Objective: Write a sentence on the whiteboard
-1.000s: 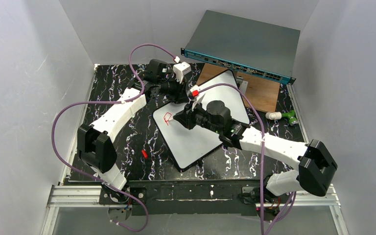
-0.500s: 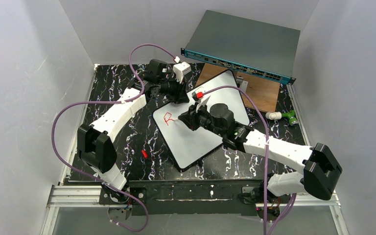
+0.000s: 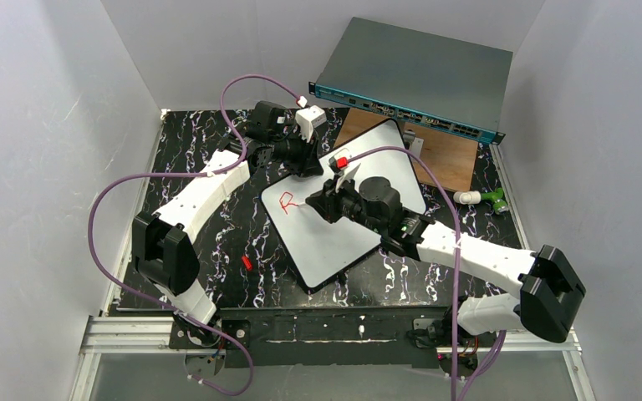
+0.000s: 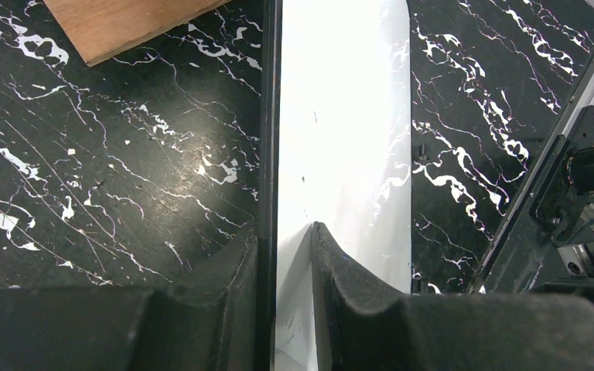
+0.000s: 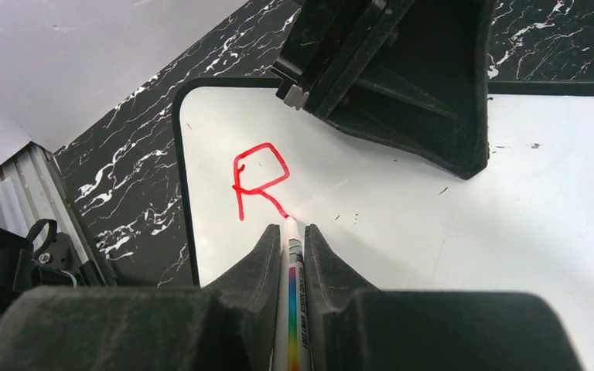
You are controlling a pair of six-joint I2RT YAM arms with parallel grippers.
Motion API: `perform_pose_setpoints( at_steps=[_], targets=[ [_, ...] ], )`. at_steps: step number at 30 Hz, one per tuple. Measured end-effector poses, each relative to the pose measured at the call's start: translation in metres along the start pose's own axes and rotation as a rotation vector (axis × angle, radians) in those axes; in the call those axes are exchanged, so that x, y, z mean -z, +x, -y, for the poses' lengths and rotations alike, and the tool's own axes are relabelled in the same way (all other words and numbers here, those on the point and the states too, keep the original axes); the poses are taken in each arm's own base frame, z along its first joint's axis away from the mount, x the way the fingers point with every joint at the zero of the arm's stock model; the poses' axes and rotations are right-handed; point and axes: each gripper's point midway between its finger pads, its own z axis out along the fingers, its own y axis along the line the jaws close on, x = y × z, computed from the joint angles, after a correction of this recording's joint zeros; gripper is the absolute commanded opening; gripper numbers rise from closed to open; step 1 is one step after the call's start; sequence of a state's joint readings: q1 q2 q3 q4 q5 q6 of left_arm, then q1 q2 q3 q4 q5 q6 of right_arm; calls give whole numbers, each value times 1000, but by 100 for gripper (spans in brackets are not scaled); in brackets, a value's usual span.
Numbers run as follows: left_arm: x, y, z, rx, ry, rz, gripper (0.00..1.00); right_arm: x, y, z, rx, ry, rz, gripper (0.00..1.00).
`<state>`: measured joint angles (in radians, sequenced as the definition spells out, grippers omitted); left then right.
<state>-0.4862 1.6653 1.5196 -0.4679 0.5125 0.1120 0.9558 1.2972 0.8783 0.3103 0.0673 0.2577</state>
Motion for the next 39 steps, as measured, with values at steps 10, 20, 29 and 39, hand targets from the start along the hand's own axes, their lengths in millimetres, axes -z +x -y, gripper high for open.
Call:
perform_pose_setpoints(
  at_steps=[10, 20, 29, 39],
  targets=[
    [0, 0, 0, 2, 0, 0, 0, 8, -3, 9, 14, 41, 5, 1],
    [0, 0, 0, 6, 0, -2, 0, 23, -24, 16, 29, 89, 42, 1],
    [1, 0, 1, 8, 1, -5, 0, 22, -38, 22, 59, 121, 57, 1],
    [1, 0, 2, 14, 3, -13, 0, 12, -42, 29, 65, 127, 48, 1]
  ],
)
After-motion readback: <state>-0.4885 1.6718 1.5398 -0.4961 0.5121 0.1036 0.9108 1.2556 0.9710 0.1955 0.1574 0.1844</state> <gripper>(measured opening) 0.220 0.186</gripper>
